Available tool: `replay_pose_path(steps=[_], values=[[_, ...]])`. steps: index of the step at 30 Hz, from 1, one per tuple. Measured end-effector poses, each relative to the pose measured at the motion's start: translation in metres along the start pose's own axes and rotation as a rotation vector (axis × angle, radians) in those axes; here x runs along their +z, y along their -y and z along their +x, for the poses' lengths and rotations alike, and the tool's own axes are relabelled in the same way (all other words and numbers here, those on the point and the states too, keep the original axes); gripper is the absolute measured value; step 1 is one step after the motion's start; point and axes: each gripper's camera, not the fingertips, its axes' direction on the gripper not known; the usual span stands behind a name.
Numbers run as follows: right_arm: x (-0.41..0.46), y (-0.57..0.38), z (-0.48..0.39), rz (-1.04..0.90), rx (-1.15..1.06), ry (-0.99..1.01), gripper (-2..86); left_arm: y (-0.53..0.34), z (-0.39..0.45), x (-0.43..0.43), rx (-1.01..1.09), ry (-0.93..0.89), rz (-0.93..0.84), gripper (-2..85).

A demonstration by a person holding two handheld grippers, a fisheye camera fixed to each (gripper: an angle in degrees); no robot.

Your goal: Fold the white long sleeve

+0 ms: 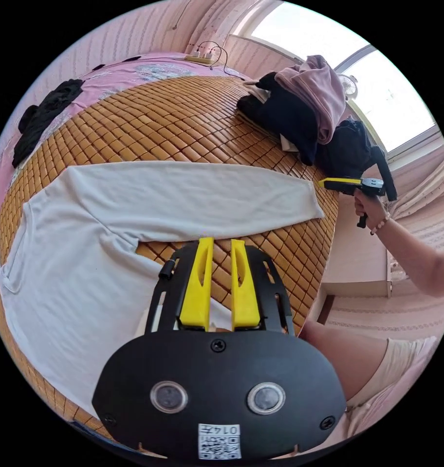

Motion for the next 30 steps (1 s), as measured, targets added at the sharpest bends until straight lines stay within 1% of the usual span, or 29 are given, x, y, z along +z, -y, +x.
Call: replay_pose_path(steps=[2,5,7,11,14,16,21,23,25,26,30], values=[[0.006,-0.005,-0.013,-0.001,-0.047,0.009,-0.7,-0.032,-0.018,-0.033,-0.06,0.014,0.029,6.0],[0.026,-0.012,-0.04,-0.064,-0.105,0.018,-0.7,-0.074,-0.038,-0.069,-0.153,0.044,0.037,5.7],[0.037,-0.014,-0.067,-0.059,-0.181,0.061,-0.8,-0.098,-0.047,-0.089,-0.212,0.043,0.041,5.7],[0.051,-0.005,-0.108,-0.048,-0.245,0.112,-0.8,-0.148,-0.06,-0.132,-0.319,0.066,0.066,5.7],[0.063,0.003,-0.136,-0.028,-0.234,0.224,-0.8,-0.174,-0.065,-0.155,-0.371,0.07,0.074,5.7],[0.076,0.002,-0.162,-0.031,-0.271,0.294,-0.8,-0.187,-0.066,-0.168,-0.386,0.067,0.091,5.6],[0.117,0.0,-0.215,-0.08,-0.366,0.312,-0.8,-0.222,-0.067,-0.201,-0.413,0.066,0.135,5.6],[0.129,0.007,-0.232,-0.079,-0.383,0.381,-0.7,-0.242,-0.069,-0.221,-0.443,0.075,0.16,5.6],[0.143,0.022,-0.261,-0.065,-0.444,0.476,-0.5,-0.259,-0.072,-0.238,-0.468,0.095,0.183,5.6],[0.147,0.027,-0.27,-0.061,-0.464,0.486,-0.4,-0.271,-0.074,-0.25,-0.491,0.112,0.196,5.6],[0.166,0.076,-0.354,-0.009,-0.65,0.516,0.3,-0.307,-0.084,-0.286,-0.575,0.17,0.242,5.6]])
